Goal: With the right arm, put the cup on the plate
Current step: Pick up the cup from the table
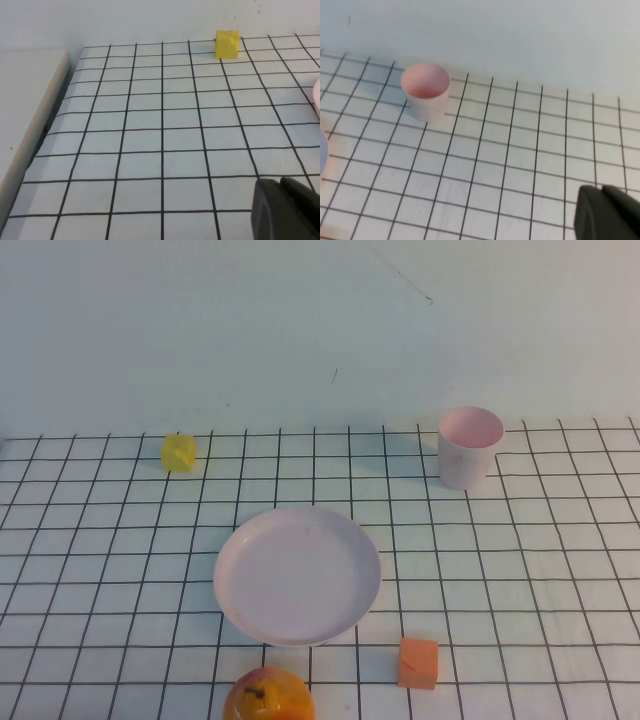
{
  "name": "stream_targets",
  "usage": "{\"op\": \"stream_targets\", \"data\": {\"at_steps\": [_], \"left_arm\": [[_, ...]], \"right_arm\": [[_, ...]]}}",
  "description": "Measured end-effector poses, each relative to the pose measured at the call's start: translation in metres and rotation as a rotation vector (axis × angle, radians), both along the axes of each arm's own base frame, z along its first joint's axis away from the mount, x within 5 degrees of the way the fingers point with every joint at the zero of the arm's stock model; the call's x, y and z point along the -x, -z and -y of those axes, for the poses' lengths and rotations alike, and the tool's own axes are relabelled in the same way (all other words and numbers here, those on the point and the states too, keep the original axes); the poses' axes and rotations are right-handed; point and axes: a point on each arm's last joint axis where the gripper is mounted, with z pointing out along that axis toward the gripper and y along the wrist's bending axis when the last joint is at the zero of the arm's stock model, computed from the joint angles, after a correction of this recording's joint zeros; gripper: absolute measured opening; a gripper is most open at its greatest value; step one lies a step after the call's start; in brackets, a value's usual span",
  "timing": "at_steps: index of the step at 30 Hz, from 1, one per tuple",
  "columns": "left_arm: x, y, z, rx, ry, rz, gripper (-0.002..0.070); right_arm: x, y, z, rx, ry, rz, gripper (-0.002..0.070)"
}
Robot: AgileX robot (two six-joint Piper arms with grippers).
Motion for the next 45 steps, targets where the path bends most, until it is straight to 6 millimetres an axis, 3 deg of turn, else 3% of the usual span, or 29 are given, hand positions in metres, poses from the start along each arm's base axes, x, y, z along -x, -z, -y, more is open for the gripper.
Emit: {"op": "stream_targets", "data": {"at_steps": [8, 12, 21, 23, 28, 31, 37, 45], "left_arm": [[0.000, 0.000, 0.000, 0.000, 0.000, 0.000, -0.0003], [0.000, 0.000, 0.000, 0.000, 0.000, 0.000, -0.0003], [0.000, 0.000, 0.000, 0.000, 0.000, 0.000, -0.0003], [0.000, 0.000, 0.000, 0.000, 0.000, 0.000, -0.0003], [0.000, 0.000, 0.000, 0.000, 0.000, 0.000, -0.0003], [0.000, 0.000, 0.000, -0.002, 0.000, 0.000, -0.0003], [0.000, 0.000, 0.000, -0.002, 0.000, 0.000, -0.0003], [0.000, 0.000, 0.000, -0.002, 0.000, 0.000, -0.0003]], "right_arm": [[-0.070, 0.048, -0.006, -0.080, -0.024, -0.163, -0.0002], [-0.100, 0.073, -0.011, -0.061, -0.116, -0.213, -0.0002], [-0.171, 0.080, -0.027, -0.100, -0.314, -0.022, 0.0006], [-0.186, 0.081, -0.031, -0.122, -0.341, -0.026, 0.0046], [-0.218, 0.088, -0.051, -0.125, -0.425, -0.044, 0.0321], [-0.235, 0.101, -0.067, -0.107, -0.465, -0.076, 0.0402], [-0.269, 0.144, -0.086, -0.008, -0.473, -0.170, 0.0433], [-0.296, 0.182, -0.082, 0.065, -0.415, -0.299, 0.0434]]}}
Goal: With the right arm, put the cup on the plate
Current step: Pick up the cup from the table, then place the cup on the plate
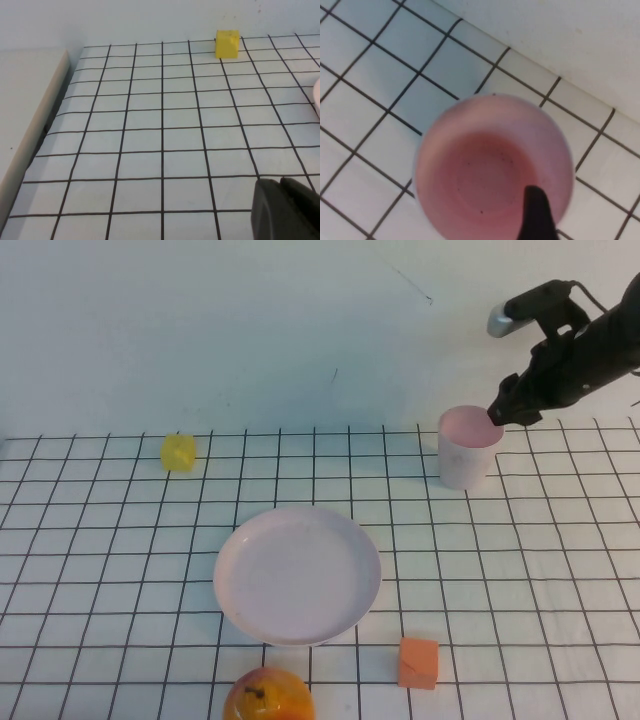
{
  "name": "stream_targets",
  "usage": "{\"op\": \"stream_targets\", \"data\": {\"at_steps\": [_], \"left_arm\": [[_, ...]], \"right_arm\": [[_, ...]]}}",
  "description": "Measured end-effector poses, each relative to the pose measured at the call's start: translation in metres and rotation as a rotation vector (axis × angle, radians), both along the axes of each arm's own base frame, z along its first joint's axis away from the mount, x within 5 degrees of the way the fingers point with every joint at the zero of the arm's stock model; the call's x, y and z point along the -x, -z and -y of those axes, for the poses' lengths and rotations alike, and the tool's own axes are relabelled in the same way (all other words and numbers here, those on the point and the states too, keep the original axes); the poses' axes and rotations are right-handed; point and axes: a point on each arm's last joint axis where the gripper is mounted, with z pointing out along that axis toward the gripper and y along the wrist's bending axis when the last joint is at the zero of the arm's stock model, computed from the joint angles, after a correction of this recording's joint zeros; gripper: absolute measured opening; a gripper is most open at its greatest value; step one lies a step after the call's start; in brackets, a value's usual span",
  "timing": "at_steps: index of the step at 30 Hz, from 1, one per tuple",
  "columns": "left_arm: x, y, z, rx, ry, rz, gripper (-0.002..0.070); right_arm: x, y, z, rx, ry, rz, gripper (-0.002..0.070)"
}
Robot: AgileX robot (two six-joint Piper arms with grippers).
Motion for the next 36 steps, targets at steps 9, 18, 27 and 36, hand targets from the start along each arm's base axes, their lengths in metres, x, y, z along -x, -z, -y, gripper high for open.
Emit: {"op": "stream_targets", "data": {"at_steps": [9, 18, 27, 36], "left_arm": [[0.000, 0.000, 0.000, 0.000, 0.000, 0.000, -0.0003], [0.000, 0.000, 0.000, 0.000, 0.000, 0.000, -0.0003], [0.000, 0.000, 0.000, 0.000, 0.000, 0.000, -0.0003], [0.000, 0.000, 0.000, 0.000, 0.000, 0.000, -0.0003]], "right_arm": [[-0.006, 0.036, -0.005, -0.025, 0.014, -0.088, 0.0392], [-0.007, 0.040, -0.007, -0.035, 0.017, -0.096, 0.0044], [-0.007, 0.002, -0.026, -0.103, -0.083, -0.109, 0.0022], [0.044, -0.024, -0.120, -0.039, -0.444, -0.279, 0.0022]]}}
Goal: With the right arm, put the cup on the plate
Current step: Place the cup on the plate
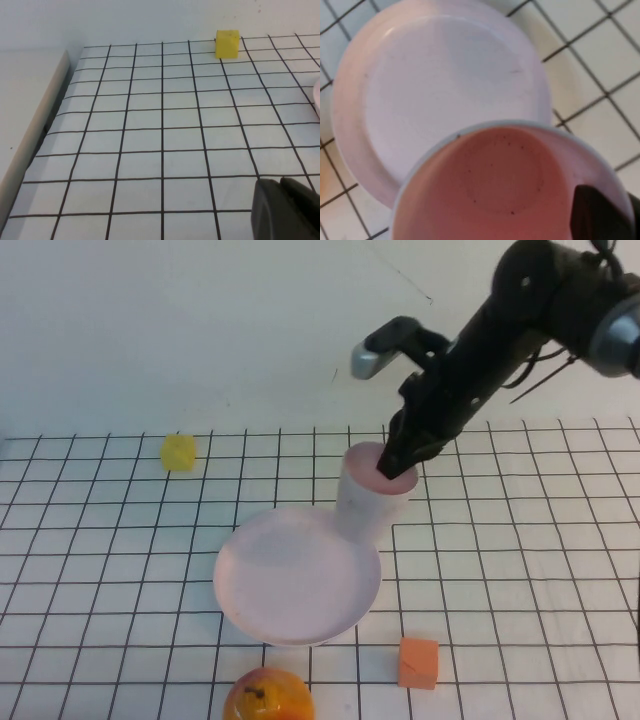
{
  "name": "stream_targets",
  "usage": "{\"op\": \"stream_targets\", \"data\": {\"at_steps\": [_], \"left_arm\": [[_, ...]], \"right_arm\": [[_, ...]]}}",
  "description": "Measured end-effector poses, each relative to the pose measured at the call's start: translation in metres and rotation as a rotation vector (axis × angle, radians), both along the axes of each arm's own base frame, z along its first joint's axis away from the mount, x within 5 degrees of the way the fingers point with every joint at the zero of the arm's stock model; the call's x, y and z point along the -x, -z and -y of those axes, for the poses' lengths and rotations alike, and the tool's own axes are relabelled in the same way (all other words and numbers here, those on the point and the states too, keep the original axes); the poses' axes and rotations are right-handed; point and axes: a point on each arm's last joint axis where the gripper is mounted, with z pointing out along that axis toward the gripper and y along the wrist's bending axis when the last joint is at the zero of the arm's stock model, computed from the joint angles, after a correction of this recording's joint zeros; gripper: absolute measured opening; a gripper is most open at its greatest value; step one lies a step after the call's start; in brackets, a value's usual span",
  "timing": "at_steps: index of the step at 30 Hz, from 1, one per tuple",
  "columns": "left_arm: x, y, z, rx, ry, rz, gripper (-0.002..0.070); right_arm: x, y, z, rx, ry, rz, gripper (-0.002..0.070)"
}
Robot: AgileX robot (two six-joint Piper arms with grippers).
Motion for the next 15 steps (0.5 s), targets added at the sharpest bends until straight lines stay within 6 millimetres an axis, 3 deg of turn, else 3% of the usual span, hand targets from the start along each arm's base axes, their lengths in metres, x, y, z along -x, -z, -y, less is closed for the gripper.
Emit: {"op": "stream_targets", "data": {"at_steps": [9, 15], "left_arm": [[0.000, 0.000, 0.000, 0.000, 0.000, 0.000, -0.0003], [0.000, 0.000, 0.000, 0.000, 0.000, 0.000, -0.0003]], "right_arm": [[0.050, 0.006, -0.085, 0.183, -0.247, 0.139, 0.0022], [0.053, 0.002, -0.107, 0.142, -0.250, 0.272, 0.0022]]}}
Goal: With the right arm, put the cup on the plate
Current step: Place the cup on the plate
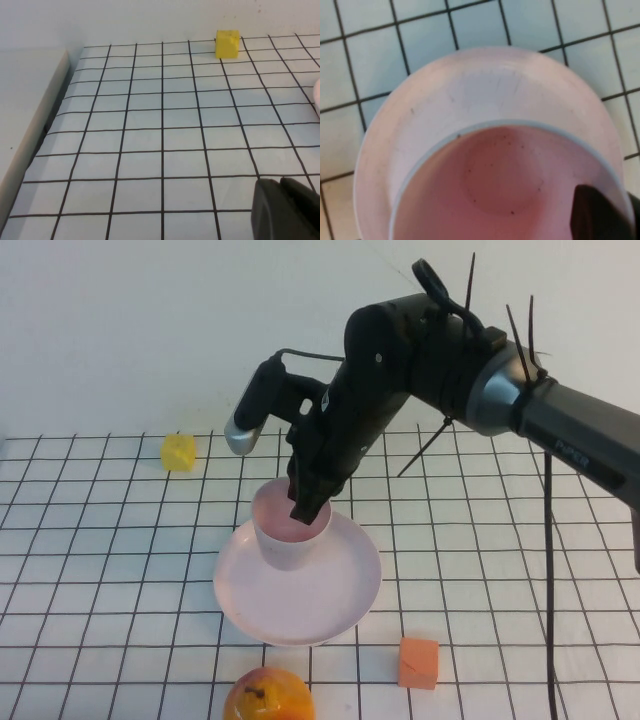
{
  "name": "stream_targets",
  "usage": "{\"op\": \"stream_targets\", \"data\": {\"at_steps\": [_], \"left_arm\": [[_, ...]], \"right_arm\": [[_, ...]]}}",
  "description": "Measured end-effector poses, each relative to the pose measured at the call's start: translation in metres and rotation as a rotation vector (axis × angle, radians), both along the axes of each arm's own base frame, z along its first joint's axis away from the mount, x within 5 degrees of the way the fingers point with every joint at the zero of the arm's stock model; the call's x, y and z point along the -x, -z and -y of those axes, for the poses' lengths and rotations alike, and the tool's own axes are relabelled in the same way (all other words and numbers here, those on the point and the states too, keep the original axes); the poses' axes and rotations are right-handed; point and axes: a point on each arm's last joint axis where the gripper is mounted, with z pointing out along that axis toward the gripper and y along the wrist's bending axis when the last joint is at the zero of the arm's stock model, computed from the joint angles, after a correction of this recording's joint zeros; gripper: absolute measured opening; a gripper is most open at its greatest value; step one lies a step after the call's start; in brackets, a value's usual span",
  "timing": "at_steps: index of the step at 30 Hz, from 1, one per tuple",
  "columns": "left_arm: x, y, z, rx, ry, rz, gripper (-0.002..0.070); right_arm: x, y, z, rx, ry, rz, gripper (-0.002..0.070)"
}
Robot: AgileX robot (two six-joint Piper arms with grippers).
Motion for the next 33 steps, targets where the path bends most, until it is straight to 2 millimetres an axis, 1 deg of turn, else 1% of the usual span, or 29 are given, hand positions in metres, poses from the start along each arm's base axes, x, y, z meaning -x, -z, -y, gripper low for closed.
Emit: {"op": "stream_targets", "data": {"at_steps": [6, 10, 17, 23, 26, 28, 29, 31, 33], "left_arm": [[0.000, 0.000, 0.000, 0.000, 0.000, 0.000, -0.0003], [0.000, 0.000, 0.000, 0.000, 0.000, 0.000, -0.0003], [0.000, 0.000, 0.000, 0.000, 0.000, 0.000, -0.0003], [0.000, 0.000, 0.000, 0.000, 0.000, 0.000, -0.0003], [0.000, 0.000, 0.000, 0.000, 0.000, 0.000, -0.0003], [0.000, 0.000, 0.000, 0.000, 0.000, 0.000, -0.0002], [0.000, 0.000, 0.000, 0.000, 0.000, 0.000, -0.0003], [0.000, 0.000, 0.000, 0.000, 0.000, 0.000, -0.0003], [0.000, 0.000, 0.000, 0.000, 0.000, 0.000, -0.0003]], "right_arm": [[-0.005, -0.002, -0.003, -0.038, 0.026, 0.048, 0.0021], [-0.007, 0.004, -0.004, -0.034, 0.031, 0.040, 0.0021], [-0.008, 0.045, -0.005, 0.044, 0.057, -0.077, 0.0021], [-0.008, 0.045, -0.005, 0.040, 0.095, -0.099, 0.0022], [-0.008, 0.045, -0.005, 0.042, 0.099, -0.100, 0.0033], [-0.009, 0.046, -0.005, 0.046, 0.108, -0.100, 0.0057], [-0.009, 0.047, -0.004, 0.053, 0.114, -0.104, 0.0083], [-0.009, 0.052, -0.003, 0.070, 0.137, -0.116, 0.0155], [-0.011, 0.050, -0.003, 0.078, 0.157, -0.120, 0.0235]]}}
